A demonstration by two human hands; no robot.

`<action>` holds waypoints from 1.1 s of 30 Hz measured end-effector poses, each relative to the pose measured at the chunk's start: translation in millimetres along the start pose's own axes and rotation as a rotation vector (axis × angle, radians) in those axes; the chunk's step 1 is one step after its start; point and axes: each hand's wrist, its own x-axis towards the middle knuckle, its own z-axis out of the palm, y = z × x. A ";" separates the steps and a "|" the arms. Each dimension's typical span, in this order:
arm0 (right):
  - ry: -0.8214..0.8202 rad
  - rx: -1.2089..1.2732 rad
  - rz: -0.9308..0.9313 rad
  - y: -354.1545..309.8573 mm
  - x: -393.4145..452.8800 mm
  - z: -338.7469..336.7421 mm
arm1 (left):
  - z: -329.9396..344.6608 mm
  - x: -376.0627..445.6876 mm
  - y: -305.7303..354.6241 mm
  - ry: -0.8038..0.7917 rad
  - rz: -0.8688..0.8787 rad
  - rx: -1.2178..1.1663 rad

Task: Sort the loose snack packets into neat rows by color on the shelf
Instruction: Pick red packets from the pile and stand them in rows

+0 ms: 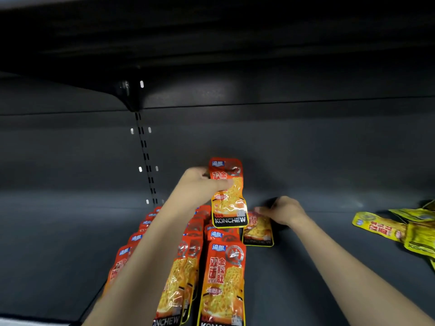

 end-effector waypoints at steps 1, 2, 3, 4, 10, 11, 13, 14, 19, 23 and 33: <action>0.017 0.017 0.006 1.7 -1.1 -3.3 | 5.8 2.6 2.2 -0.011 0.001 0.018; 0.038 0.033 0.015 3.9 -1.7 -7.2 | 12.1 6.9 2.8 -0.032 0.002 0.042; 0.062 0.044 0.017 6.4 -1.9 -11.7 | 18.2 11.2 3.2 -0.053 -0.005 0.074; 0.078 0.048 0.021 9.4 -2.5 -16.7 | 24.1 16.1 2.7 -0.081 -0.017 0.114; 0.166 0.047 0.051 30.9 -11.3 -47.6 | 61.9 45.2 -12.8 -0.191 -0.134 0.287; 0.180 0.051 0.054 34.7 -13.7 -52.4 | 66.7 49.4 -16.0 -0.209 -0.165 0.308; 0.195 0.050 0.059 42.3 -19.1 -60.5 | 75.7 57.4 -22.9 -0.244 -0.226 0.356; 0.194 0.045 0.064 45.5 -21.7 -63.6 | 79.1 59.7 -25.4 -0.258 -0.256 0.379; 0.154 0.001 0.103 56.3 -27.6 -70.9 | 86.7 65.6 -30.1 -0.289 -0.301 0.526; 0.148 -0.028 0.112 62.4 -26.6 -69.6 | 87.4 69.3 -27.4 -0.312 -0.238 0.698; 0.111 -0.071 0.131 68.3 -23.6 -65.5 | 91.9 60.9 -18.4 -0.350 -0.185 0.925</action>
